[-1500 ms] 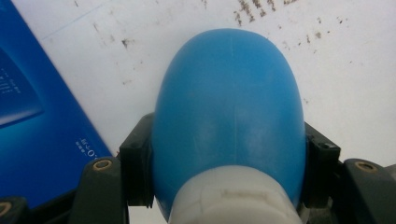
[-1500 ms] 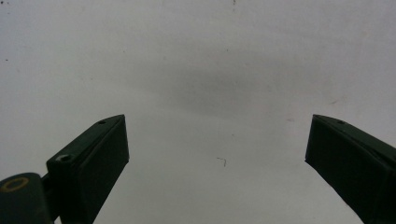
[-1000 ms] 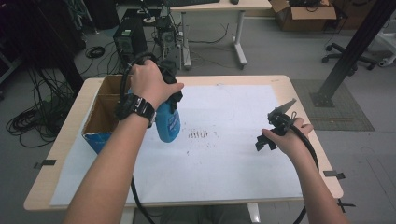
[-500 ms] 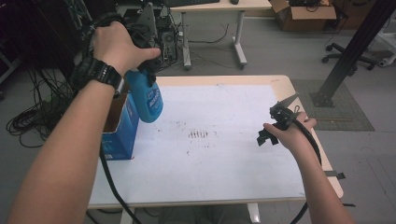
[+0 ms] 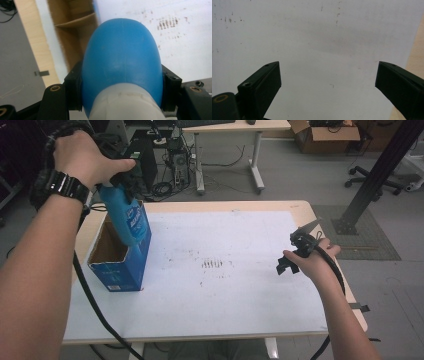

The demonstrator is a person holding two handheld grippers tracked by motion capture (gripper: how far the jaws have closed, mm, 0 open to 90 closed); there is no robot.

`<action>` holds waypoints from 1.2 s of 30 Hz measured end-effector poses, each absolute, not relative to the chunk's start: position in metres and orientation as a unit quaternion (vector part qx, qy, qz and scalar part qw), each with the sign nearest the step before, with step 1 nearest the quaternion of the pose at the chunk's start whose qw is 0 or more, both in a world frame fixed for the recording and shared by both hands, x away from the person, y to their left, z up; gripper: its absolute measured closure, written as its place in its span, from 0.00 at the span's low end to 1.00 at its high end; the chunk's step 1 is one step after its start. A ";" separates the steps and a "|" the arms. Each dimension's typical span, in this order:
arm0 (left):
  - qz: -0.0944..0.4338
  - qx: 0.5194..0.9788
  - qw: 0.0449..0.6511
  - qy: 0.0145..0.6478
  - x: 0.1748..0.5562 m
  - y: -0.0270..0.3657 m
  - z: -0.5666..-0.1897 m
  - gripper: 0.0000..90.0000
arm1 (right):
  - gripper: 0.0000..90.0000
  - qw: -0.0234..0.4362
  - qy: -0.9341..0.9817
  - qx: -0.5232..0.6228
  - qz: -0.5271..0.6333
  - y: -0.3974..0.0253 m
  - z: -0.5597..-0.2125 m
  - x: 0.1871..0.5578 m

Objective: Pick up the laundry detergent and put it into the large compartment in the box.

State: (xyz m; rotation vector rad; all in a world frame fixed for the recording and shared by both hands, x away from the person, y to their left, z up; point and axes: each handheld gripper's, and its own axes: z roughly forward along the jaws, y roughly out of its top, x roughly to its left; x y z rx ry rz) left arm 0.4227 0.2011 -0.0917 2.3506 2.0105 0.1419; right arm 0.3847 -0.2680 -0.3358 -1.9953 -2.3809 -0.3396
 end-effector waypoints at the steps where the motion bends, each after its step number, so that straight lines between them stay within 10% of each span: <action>1: 0.047 0.756 0.022 0.652 0.423 0.205 -0.091 0.42 | 0.07 0.008 -0.762 -0.638 -0.109 -0.269 -0.336 0.385; 36: 0.016 0.717 -0.008 0.697 0.434 0.263 -0.191 0.42 | 0.07 0.016 -0.763 -0.639 -0.096 -0.269 -0.351 0.385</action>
